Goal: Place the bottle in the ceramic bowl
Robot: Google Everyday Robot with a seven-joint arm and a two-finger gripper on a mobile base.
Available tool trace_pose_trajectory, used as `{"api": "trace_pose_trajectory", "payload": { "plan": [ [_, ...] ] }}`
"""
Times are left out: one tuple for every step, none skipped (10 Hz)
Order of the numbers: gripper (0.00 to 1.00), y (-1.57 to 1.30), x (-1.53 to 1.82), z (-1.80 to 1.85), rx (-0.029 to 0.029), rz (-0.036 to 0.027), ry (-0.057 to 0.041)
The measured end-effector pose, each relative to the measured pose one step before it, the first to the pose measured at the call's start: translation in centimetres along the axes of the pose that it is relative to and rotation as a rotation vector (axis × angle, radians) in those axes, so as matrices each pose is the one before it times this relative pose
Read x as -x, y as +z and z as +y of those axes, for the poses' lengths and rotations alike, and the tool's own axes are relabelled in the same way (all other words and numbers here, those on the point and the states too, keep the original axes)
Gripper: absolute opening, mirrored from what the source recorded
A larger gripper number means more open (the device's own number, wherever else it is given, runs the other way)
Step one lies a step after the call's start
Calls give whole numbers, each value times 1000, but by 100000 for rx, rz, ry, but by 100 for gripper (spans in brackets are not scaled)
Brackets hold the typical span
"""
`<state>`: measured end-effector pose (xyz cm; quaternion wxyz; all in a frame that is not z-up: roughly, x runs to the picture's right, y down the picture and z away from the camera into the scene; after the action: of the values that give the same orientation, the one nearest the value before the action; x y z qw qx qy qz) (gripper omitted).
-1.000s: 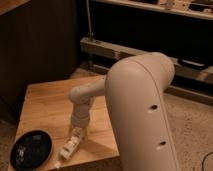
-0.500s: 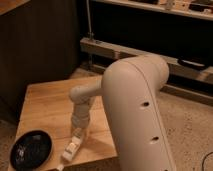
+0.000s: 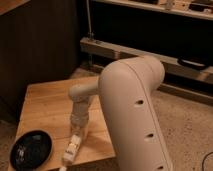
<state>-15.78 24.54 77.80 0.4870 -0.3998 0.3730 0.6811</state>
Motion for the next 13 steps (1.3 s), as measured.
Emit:
{"api": "trace_pose_trajectory", "payload": {
  "plan": [
    [0,-285,2,129,518,-694,-505],
    [0,-246,-77,90,342,-181,-403],
    [0,-428,39,7,596,-374,-175],
    [0,-660,21,105,893,-547,-647],
    [0,-1100,-318,404,1136,-580,-1293],
    [0,-1476,-415,428,828,-988,-1591],
    [0,-1613,-517,551,465,-1438,-1628],
    [0,-2107,-672,902,443,-2199,-2326],
    [0,-1514,-489,776,412,-1622,-1876],
    [0,-1696,-388,1085,741,-2215,-2599],
    [0,-1108,-454,1798,1088,-2117,-3754],
    [0,-199,-573,1370,564,-1080,-3057],
    [0,193,-787,1493,1907,-1797,-3175]
  ]
}}
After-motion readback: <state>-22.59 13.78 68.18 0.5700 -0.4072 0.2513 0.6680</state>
